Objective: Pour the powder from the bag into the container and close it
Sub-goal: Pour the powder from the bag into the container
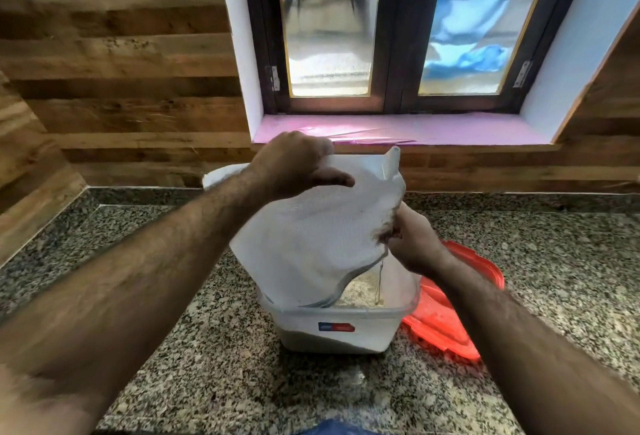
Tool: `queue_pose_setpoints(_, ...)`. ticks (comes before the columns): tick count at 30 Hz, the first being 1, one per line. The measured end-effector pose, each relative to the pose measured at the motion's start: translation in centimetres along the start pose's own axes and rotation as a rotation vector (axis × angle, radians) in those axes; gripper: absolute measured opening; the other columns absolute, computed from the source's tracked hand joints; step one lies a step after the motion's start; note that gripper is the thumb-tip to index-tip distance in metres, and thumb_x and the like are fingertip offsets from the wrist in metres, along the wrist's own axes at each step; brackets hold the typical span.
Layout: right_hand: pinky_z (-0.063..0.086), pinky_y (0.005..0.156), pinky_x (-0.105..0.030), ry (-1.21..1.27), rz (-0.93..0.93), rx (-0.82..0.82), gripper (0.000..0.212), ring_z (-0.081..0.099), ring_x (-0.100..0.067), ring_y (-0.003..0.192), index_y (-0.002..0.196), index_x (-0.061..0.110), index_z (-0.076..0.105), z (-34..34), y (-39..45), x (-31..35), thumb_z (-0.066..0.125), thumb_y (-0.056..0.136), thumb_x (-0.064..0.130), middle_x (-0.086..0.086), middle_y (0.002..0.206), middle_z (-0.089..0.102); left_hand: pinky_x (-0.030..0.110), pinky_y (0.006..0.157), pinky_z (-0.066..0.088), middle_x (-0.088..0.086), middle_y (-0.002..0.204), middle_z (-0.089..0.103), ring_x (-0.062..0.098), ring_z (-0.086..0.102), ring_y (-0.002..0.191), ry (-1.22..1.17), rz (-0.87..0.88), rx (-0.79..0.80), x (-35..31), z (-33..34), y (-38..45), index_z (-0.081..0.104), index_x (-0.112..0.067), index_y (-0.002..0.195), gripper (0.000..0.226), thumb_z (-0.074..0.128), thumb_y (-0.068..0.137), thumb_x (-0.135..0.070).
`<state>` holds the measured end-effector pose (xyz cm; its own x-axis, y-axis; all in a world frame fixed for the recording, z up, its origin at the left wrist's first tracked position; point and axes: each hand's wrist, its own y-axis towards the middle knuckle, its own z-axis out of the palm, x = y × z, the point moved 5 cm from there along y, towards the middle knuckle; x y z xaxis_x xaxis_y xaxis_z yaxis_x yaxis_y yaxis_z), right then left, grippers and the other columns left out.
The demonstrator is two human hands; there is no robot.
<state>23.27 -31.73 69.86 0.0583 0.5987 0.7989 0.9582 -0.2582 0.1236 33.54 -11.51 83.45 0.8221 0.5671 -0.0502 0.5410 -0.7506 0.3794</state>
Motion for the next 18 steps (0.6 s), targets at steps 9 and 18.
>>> queue_pose_setpoints(9, 0.037, 0.12, -0.043, 1.04, 0.713, -0.088, 0.057, 0.047, -0.028, 0.14, 0.152, 0.005, 0.047, 8.2, -2.8, -1.0, 0.055, 0.099, -0.013, -0.018, 0.162, 0.047, 0.012, 0.056, 0.019, -0.006, 0.053, 0.037, 0.01, 0.034, 0.043, 0.035, 0.212, -0.359, 0.3, -1.6, 0.2, 0.041, -0.025, 0.065, 0.053, 0.061, 0.096, -0.063)
queue_pose_setpoints(18, 0.055, 0.101, -0.054, 1.079, 1.043, -0.139, 0.044, 0.069, -0.035, 0.107, 0.136, 0.01, 0.059, 10.1, -4.7, -0.4, 0.038, 0.103, -0.01, -0.017, 0.121, 0.07, 0.013, 0.056, 0.023, -0.01, 0.053, 0.035, 0.009, 0.035, 0.042, 0.014, 0.295, -0.339, -0.2, -1.2, 1.0, 0.041, -0.027, 0.065, 0.053, 0.066, 0.096, -0.061)
